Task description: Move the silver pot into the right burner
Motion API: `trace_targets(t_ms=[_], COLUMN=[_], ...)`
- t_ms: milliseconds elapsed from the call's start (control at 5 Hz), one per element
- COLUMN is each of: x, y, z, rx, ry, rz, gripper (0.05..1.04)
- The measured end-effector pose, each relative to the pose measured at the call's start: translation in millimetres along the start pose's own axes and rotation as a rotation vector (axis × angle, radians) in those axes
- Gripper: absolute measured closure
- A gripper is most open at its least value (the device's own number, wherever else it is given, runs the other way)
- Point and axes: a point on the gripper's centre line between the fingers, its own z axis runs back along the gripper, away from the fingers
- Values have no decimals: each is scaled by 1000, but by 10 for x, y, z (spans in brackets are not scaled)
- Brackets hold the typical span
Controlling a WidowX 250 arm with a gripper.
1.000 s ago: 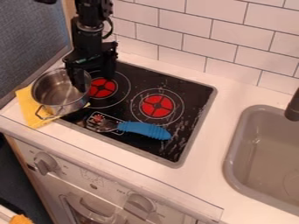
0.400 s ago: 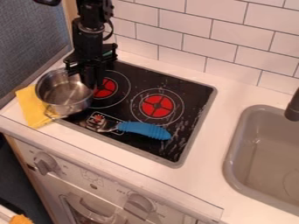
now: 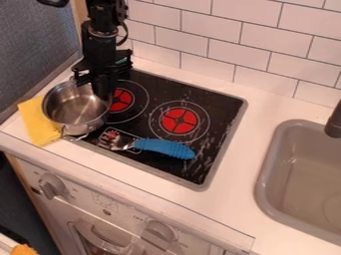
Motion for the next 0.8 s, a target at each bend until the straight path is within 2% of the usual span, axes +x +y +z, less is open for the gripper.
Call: trace_targets(t_ms=[400,600,800], x=[79,142,79], y=[-33,-98,-264], z=[63,166,281], rx=[-8,-26,-67], ry=[-19,-34,-35], rz=[7,1,-30], gripper=[1009,1014,1017])
